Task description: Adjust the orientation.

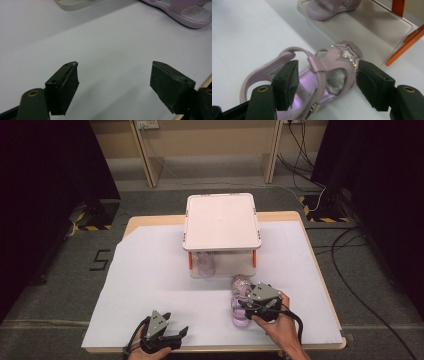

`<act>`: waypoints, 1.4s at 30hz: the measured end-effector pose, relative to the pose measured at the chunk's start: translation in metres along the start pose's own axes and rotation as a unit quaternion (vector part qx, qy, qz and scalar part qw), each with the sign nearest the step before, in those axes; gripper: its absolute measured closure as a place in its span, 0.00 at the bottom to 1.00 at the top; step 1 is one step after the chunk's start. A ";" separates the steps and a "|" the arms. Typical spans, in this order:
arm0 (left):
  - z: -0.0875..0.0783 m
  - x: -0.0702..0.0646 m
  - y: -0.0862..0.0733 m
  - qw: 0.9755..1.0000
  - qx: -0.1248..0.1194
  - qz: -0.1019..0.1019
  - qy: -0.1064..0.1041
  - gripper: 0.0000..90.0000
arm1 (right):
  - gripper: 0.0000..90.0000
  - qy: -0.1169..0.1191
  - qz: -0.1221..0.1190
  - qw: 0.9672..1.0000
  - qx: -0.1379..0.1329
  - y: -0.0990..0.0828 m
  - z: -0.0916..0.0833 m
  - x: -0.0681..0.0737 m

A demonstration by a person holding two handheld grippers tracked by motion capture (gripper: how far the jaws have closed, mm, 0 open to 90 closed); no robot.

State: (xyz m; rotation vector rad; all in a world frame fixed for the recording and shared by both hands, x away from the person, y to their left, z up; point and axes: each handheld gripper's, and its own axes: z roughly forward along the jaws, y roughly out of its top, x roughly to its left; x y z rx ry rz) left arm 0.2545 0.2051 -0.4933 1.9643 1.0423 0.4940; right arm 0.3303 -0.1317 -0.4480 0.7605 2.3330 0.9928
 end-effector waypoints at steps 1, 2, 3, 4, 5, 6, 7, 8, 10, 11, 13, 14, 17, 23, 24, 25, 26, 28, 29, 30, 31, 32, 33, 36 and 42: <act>0.000 0.000 0.000 1.000 0.000 0.000 0.000 0.24 | 0.39 0.004 0.001 1.000 -0.001 0.001 0.001 0.001; 0.000 0.000 0.000 1.000 0.001 0.000 -0.001 0.24 | 0.39 0.006 -0.002 1.000 -0.001 0.002 0.003 0.002; 0.000 0.000 0.000 1.000 0.001 0.001 -0.001 0.24 | 0.39 0.006 -0.008 1.000 0.001 0.003 0.005 0.003; 0.000 0.000 0.001 1.000 0.000 0.000 -0.002 0.24 | 0.40 0.005 -0.013 1.000 0.004 0.005 0.007 0.004; 0.000 0.000 0.001 1.000 -0.001 0.000 -0.003 0.24 | 0.41 0.000 -0.020 1.000 0.008 0.006 0.009 0.006; 0.000 0.000 0.001 1.000 -0.001 0.000 -0.003 0.24 | 0.44 -0.001 -0.033 0.999 0.007 0.007 0.011 0.006; 0.000 0.000 0.001 1.000 -0.003 -0.001 -0.003 0.24 | 0.45 -0.002 -0.037 0.999 0.011 0.008 0.012 0.007; 0.000 0.000 0.001 1.000 -0.004 -0.002 -0.003 0.24 | 0.48 -0.002 -0.046 0.999 0.012 0.009 0.013 0.007; 0.000 0.001 0.001 1.000 -0.003 -0.003 -0.003 0.24 | 0.51 0.000 -0.050 0.999 0.019 0.009 0.015 0.007; 0.000 0.001 0.001 1.000 -0.002 -0.003 -0.003 0.24 | 0.53 -0.002 -0.056 0.998 0.020 0.009 0.017 0.006; 0.000 0.001 0.001 1.000 -0.002 -0.005 -0.003 0.24 | 0.56 -0.005 -0.059 0.998 0.023 0.008 0.019 0.004; 0.000 0.001 0.002 1.000 -0.002 -0.005 -0.003 0.24 | 0.58 -0.010 -0.066 0.998 0.023 0.008 0.020 0.003; 0.001 0.002 0.003 1.000 -0.004 -0.006 -0.003 0.24 | 0.62 -0.017 -0.079 0.996 0.025 0.008 0.021 0.002; 0.002 0.002 0.003 1.000 -0.004 -0.011 -0.006 0.24 | 0.77 -0.023 -0.116 0.993 0.009 0.007 0.018 0.002; 0.001 0.003 0.003 1.000 -0.005 -0.012 -0.006 0.24 | 0.79 -0.020 -0.120 0.992 0.010 0.007 0.018 0.003; 0.001 0.003 0.003 1.000 -0.005 -0.013 -0.006 0.24 | 0.81 -0.017 -0.124 0.992 0.011 0.007 0.018 0.002; 0.001 0.003 0.003 1.000 -0.005 -0.015 -0.006 0.24 | 0.82 -0.018 -0.130 0.991 0.010 0.007 0.018 0.002; 0.001 0.004 0.003 1.000 -0.007 -0.018 -0.009 0.24 | 0.85 -0.019 -0.132 0.991 0.009 0.006 0.017 0.003; 0.001 0.004 0.003 1.000 -0.007 -0.018 -0.010 0.24 | 0.86 -0.020 -0.135 0.991 0.009 0.006 0.016 0.002; 0.001 0.004 0.003 1.000 -0.007 -0.016 -0.011 0.24 | 0.87 -0.021 -0.134 0.991 0.009 0.006 0.015 0.002; 0.001 0.004 0.004 1.000 -0.006 -0.015 -0.010 0.25 | 0.88 -0.020 -0.138 0.990 0.007 0.006 0.015 0.002; 0.001 0.004 0.004 1.000 -0.007 -0.015 -0.010 0.25 | 0.89 -0.018 -0.135 0.991 0.007 0.005 0.014 0.002; 0.001 0.004 0.004 1.000 -0.007 -0.015 -0.011 0.25 | 0.90 -0.019 -0.139 0.990 0.006 0.005 0.014 0.001; 0.000 0.004 0.003 1.000 -0.007 -0.017 -0.011 0.25 | 0.92 -0.022 -0.148 0.989 0.004 0.005 0.013 0.000; 0.000 0.005 0.003 1.000 -0.006 -0.018 -0.009 0.25 | 0.93 -0.028 -0.162 0.986 0.005 0.006 0.011 0.000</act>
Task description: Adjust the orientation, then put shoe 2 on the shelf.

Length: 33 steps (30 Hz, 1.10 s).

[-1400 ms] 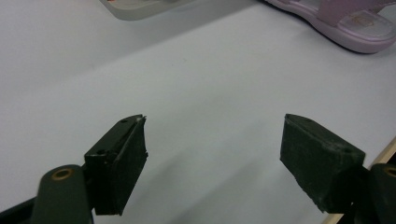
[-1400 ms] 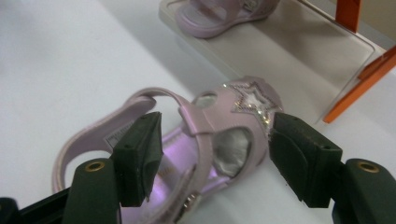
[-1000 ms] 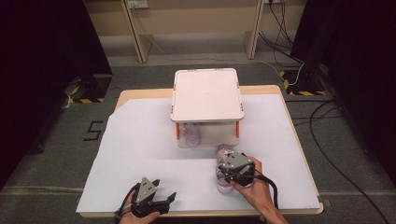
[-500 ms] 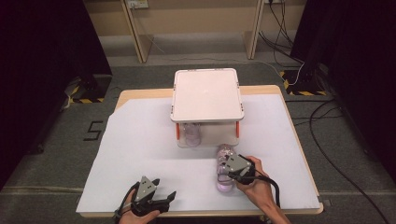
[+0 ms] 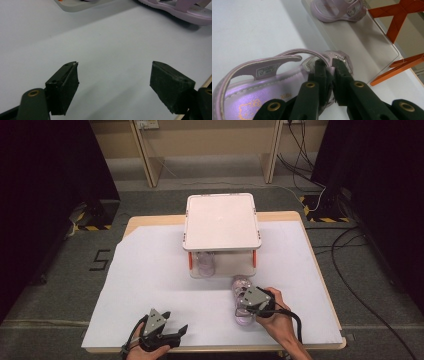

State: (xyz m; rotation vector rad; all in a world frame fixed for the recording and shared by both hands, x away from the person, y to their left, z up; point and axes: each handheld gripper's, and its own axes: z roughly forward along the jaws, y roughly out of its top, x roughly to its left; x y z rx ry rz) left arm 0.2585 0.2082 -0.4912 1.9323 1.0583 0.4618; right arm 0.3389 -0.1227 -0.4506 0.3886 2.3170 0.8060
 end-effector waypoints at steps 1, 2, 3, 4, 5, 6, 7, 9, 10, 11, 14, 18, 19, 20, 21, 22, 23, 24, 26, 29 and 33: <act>0.000 0.000 0.000 1.000 -0.001 0.000 -0.001 0.25 | 0.93 0.000 0.002 1.000 0.001 0.000 0.000 0.001; 0.001 -0.001 0.001 1.000 0.000 0.001 -0.001 0.25 | 0.93 -0.001 0.000 1.000 0.001 0.000 -0.001 0.001; 0.001 -0.001 0.001 1.000 0.000 0.002 -0.002 0.25 | 0.94 -0.002 -0.004 1.000 0.000 -0.001 -0.001 0.001; 0.002 -0.001 0.001 1.000 0.000 0.001 -0.003 0.25 | 0.94 -0.004 -0.007 1.000 0.000 -0.001 -0.002 0.000; 0.002 -0.002 0.001 1.000 0.000 0.002 -0.003 0.25 | 0.94 -0.005 -0.009 1.000 -0.001 -0.001 -0.002 0.000; 0.002 -0.001 0.001 1.000 0.000 0.003 -0.003 0.25 | 0.94 -0.007 -0.014 1.000 -0.001 0.000 -0.003 -0.001; 0.002 -0.001 0.001 1.000 0.000 0.004 -0.003 0.25 | 0.94 -0.009 -0.014 1.000 -0.001 0.000 -0.004 0.000; 0.002 -0.001 0.001 1.000 0.002 0.002 -0.003 0.25 | 0.94 -0.016 -0.027 1.000 -0.003 0.002 -0.006 0.000; 0.002 0.000 0.000 1.000 0.002 0.002 -0.003 0.25 | 0.94 -0.018 -0.033 0.999 -0.007 0.003 -0.007 0.000; 0.002 0.000 0.000 1.000 0.002 0.002 -0.002 0.25 | 0.94 -0.019 -0.035 0.999 -0.008 0.004 -0.008 0.001; 0.002 0.000 0.001 1.000 -0.002 0.001 -0.001 0.25 | 0.94 -0.023 -0.048 0.998 -0.015 0.010 -0.009 0.003; 0.000 0.000 0.001 1.000 -0.003 0.000 0.001 0.25 | 0.94 -0.031 -0.055 0.998 -0.024 0.015 -0.011 0.003; -0.001 0.000 0.000 1.000 -0.003 0.001 0.001 0.25 | 0.94 -0.036 -0.057 0.997 -0.024 0.016 -0.011 0.002; -0.001 0.000 0.000 1.000 -0.002 0.001 0.001 0.25 | 0.94 -0.043 -0.064 0.997 -0.026 0.017 -0.011 0.001; 0.000 0.000 0.000 1.000 -0.002 0.002 0.001 0.25 | 0.94 -0.046 -0.065 0.996 -0.028 0.019 -0.011 0.000; 0.000 0.000 0.000 1.000 -0.001 0.002 0.001 0.25 | 0.94 -0.051 -0.069 0.996 -0.032 0.020 -0.011 -0.002; 0.000 0.000 0.000 1.000 -0.001 0.002 0.000 0.25 | 0.95 -0.054 -0.066 0.996 -0.035 0.022 -0.010 -0.004; 0.000 0.000 0.000 1.000 -0.001 0.002 0.000 0.25 | 0.94 -0.059 -0.067 0.995 -0.035 0.024 -0.009 -0.006; 0.000 0.000 0.000 1.000 0.000 0.002 0.000 0.25 | 0.94 -0.068 -0.068 0.995 -0.039 0.027 -0.005 -0.010; -0.001 0.000 0.000 1.000 -0.001 0.001 0.000 0.24 | 0.94 -0.077 -0.068 0.994 -0.037 0.031 0.004 -0.016; -0.001 0.000 0.000 1.000 -0.003 0.001 -0.001 0.24 | 0.94 -0.092 -0.079 0.992 -0.030 0.034 0.020 -0.021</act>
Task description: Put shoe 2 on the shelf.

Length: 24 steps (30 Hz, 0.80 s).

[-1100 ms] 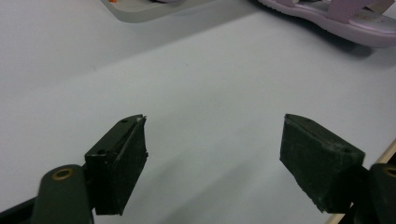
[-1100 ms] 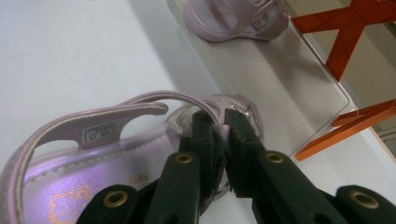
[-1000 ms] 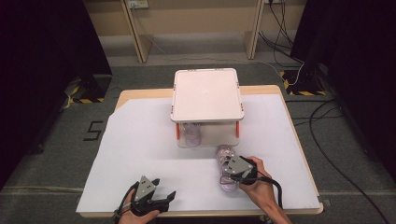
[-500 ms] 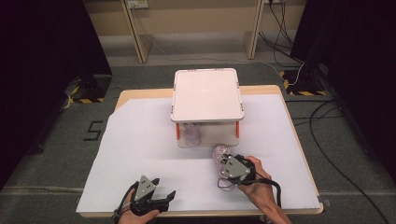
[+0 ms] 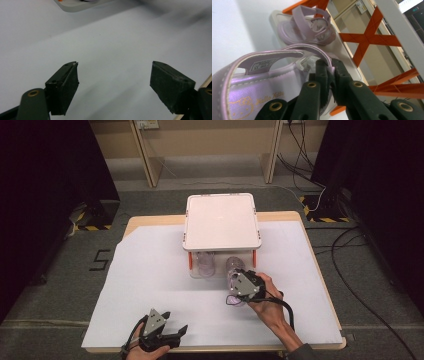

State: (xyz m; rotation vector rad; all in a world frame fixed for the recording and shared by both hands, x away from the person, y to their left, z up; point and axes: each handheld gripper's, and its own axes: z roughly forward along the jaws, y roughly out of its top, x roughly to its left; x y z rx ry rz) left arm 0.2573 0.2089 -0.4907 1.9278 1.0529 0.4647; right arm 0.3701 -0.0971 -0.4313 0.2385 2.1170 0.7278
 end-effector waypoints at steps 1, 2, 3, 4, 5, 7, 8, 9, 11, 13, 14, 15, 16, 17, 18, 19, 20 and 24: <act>0.000 0.000 0.000 1.000 0.000 0.000 0.000 0.24 | 0.94 -0.001 -0.003 1.000 0.002 0.000 0.003 0.000; 0.000 0.000 0.000 1.000 0.001 -0.001 -0.001 0.24 | 0.94 -0.004 -0.009 1.000 0.003 0.000 0.007 0.000; 0.000 0.000 0.000 1.000 0.003 0.001 0.000 0.24 | 0.94 -0.004 -0.006 1.000 0.004 0.000 0.011 0.000; 0.000 0.000 0.000 1.000 0.002 0.000 -0.001 0.24 | 0.94 -0.009 -0.010 1.000 0.003 0.001 0.015 0.000; 0.000 0.000 0.000 1.000 0.002 0.001 -0.001 0.24 | 0.94 -0.015 -0.017 1.000 0.002 0.001 0.018 0.001; 0.000 0.000 0.000 1.000 0.001 0.000 -0.001 0.24 | 0.94 -0.021 -0.020 1.000 0.001 0.001 0.025 0.001; 0.000 0.000 0.000 1.000 0.002 -0.001 -0.001 0.24 | 0.94 -0.023 -0.025 0.999 0.002 0.001 0.029 0.000; 0.000 0.000 0.000 1.000 0.002 -0.001 -0.001 0.24 | 0.94 -0.024 -0.024 0.999 0.004 0.001 0.032 0.000; 0.000 0.000 -0.001 1.000 0.002 0.000 -0.001 0.24 | 0.94 -0.027 -0.024 0.999 0.006 0.000 0.039 -0.002; 0.000 0.000 -0.001 1.000 0.004 -0.001 -0.001 0.24 | 0.94 -0.031 -0.035 0.999 0.008 0.000 0.046 -0.004; 0.000 0.000 -0.001 1.000 0.003 -0.001 -0.001 0.24 | 0.94 -0.033 -0.039 0.999 0.009 -0.001 0.049 -0.006; 0.000 0.001 -0.001 1.000 0.003 -0.002 -0.001 0.24 | 0.94 -0.036 -0.037 0.999 0.010 -0.001 0.052 -0.006; 0.000 0.001 -0.001 1.000 0.003 -0.003 0.000 0.24 | 0.94 -0.037 -0.036 0.999 0.012 -0.002 0.055 -0.007; 0.000 0.001 -0.001 1.000 0.003 -0.003 0.000 0.24 | 0.94 -0.038 -0.033 0.999 0.014 -0.003 0.058 -0.007; 0.000 0.001 -0.001 1.000 0.003 -0.003 0.000 0.24 | 0.94 -0.041 -0.040 0.998 0.014 -0.005 0.062 -0.009; 0.000 0.000 -0.001 1.000 0.003 -0.002 0.000 0.24 | 0.94 -0.039 -0.026 0.999 0.016 -0.006 0.064 -0.008; 0.000 0.000 -0.001 1.000 0.003 -0.001 0.000 0.24 | 0.94 -0.042 -0.034 0.998 0.016 -0.007 0.066 -0.010; 0.001 0.000 -0.001 1.000 0.004 -0.002 -0.001 0.24 | 0.94 -0.046 -0.033 0.998 0.025 -0.011 0.073 -0.008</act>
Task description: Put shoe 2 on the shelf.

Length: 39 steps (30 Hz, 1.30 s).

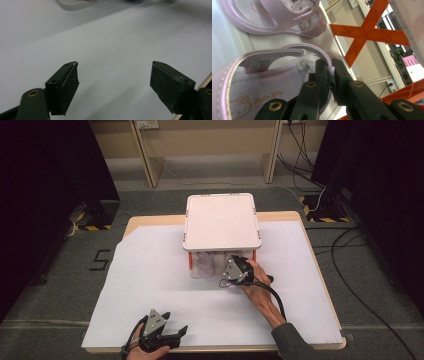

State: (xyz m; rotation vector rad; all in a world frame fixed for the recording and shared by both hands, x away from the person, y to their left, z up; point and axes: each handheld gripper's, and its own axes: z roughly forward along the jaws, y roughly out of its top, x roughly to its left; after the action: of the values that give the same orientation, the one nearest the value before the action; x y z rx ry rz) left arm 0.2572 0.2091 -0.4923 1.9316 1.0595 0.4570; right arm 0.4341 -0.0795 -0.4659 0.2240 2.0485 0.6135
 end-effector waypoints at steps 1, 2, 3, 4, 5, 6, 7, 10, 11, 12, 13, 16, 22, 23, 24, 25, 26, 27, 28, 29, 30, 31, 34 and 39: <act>0.000 0.000 0.000 1.000 -0.001 -0.001 0.001 0.24 | 0.94 -0.001 0.000 1.000 -0.003 0.000 0.002 -0.001; 0.000 0.000 0.000 1.000 0.000 0.001 0.001 0.24 | 0.94 -0.001 0.001 1.000 -0.005 0.000 0.003 -0.002; 0.001 -0.001 0.000 1.000 0.000 0.001 0.000 0.24 | 0.94 -0.002 0.001 1.000 -0.003 0.000 0.004 -0.003; 0.001 -0.001 0.000 1.000 0.001 0.002 0.000 0.24 | 0.94 -0.002 0.005 1.000 -0.001 0.000 0.006 -0.003; 0.001 -0.001 0.000 1.000 0.001 0.004 0.000 0.24 | 0.93 -0.002 0.003 1.000 -0.001 0.000 0.007 -0.004; 0.001 -0.002 0.000 1.000 0.000 0.003 -0.001 0.24 | 0.93 -0.001 0.000 1.000 -0.002 0.001 0.009 -0.005; 0.001 -0.002 0.000 1.000 0.001 0.005 -0.001 0.24 | 0.93 -0.001 0.001 1.000 -0.001 0.001 0.010 -0.006; 0.001 -0.002 -0.001 1.000 0.003 0.006 -0.002 0.24 | 0.88 0.000 0.007 1.000 0.004 0.003 0.012 -0.006; 0.001 -0.002 -0.001 1.000 0.002 0.005 -0.001 0.24 | 0.83 0.001 0.009 1.000 0.005 0.004 0.012 -0.007; 0.001 -0.002 -0.001 1.000 0.002 0.004 -0.002 0.24 | 0.77 0.001 0.010 1.000 0.004 0.005 0.012 -0.010; 0.001 -0.002 -0.001 1.000 0.001 0.004 -0.003 0.24 | 0.71 -0.003 0.031 0.999 0.013 0.005 0.011 -0.011; 0.001 -0.002 0.000 1.000 0.003 0.009 -0.003 0.24 | 0.64 0.002 0.061 0.998 0.017 0.002 0.008 -0.016; 0.002 -0.004 0.000 1.000 0.003 0.009 -0.004 0.24 | 0.56 0.028 0.117 0.993 0.008 0.003 -0.006 -0.022; 0.002 -0.004 0.000 1.000 0.003 0.009 -0.004 0.24 | 0.54 0.031 0.117 0.993 0.008 0.004 -0.010 -0.021; 0.002 -0.003 -0.001 1.000 0.003 0.009 -0.004 0.24 | 0.52 0.040 0.118 0.992 0.005 0.006 -0.014 -0.020; 0.002 -0.004 -0.001 1.000 0.004 0.008 -0.004 0.24 | 0.51 0.046 0.125 0.991 0.002 0.007 -0.018 -0.018; 0.002 -0.003 -0.001 1.000 0.003 0.008 -0.003 0.24 | 0.50 0.050 0.129 0.990 -0.001 0.008 -0.023 -0.016; 0.002 -0.003 -0.001 1.000 0.003 0.009 -0.003 0.24 | 0.49 0.052 0.135 0.989 -0.007 0.008 -0.027 -0.015; 0.002 -0.004 -0.001 1.000 0.003 0.009 -0.003 0.24 | 0.49 0.057 0.145 0.988 -0.012 0.008 -0.032 -0.014; 0.002 -0.004 -0.001 1.000 0.004 0.009 -0.003 0.24 | 0.50 0.060 0.156 0.986 -0.016 0.007 -0.035 -0.013; 0.002 -0.004 -0.001 1.000 0.005 0.010 -0.004 0.24 | 0.50 0.061 0.161 0.985 -0.019 0.007 -0.039 -0.012; 0.002 -0.004 -0.001 1.000 0.004 0.011 -0.005 0.24 | 0.48 0.064 0.171 0.983 -0.024 0.007 -0.043 -0.012; 0.002 -0.004 0.000 1.000 0.003 0.011 -0.004 0.24 | 0.44 0.095 0.211 0.972 -0.034 0.004 -0.053 -0.009; 0.002 -0.005 0.000 1.000 0.003 0.010 -0.005 0.24 | 0.42 0.117 0.232 0.965 -0.019 -0.003 -0.057 0.004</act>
State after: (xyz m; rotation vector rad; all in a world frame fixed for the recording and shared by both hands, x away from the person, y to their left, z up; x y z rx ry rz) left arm 0.2558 0.2042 -0.4932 1.9487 1.0371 0.4566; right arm 0.3838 -0.0996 -0.4460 0.6484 2.2220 1.0042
